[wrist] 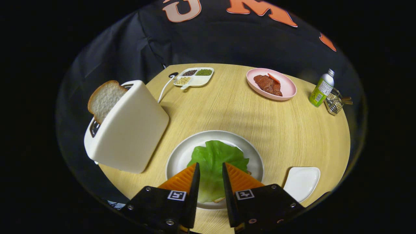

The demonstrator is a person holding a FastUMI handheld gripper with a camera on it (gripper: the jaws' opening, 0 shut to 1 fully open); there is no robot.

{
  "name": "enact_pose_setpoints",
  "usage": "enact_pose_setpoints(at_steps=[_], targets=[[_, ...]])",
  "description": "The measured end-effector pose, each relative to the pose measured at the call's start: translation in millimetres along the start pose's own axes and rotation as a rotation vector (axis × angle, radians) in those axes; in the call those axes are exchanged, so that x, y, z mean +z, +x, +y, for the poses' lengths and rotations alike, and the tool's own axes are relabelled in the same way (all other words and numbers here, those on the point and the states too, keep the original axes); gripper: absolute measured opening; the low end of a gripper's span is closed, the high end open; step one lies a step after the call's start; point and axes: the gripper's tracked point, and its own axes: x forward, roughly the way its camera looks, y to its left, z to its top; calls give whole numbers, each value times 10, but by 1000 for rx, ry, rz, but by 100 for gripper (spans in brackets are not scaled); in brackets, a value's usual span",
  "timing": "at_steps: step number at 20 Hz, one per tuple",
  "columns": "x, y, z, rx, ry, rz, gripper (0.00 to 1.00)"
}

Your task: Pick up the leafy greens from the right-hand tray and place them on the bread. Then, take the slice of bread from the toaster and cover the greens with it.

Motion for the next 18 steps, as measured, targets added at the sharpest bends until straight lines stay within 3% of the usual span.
enact_pose_setpoints(at_steps=[2, 6, 14, 18], targets=[[111, -168, 180, 33, -8, -16, 57], [424, -461, 545, 66, -4, -47, 75], [986, -719, 1377, 135, -98, -59, 84], [1148, -557, 1716, 168, -46, -30, 84]])
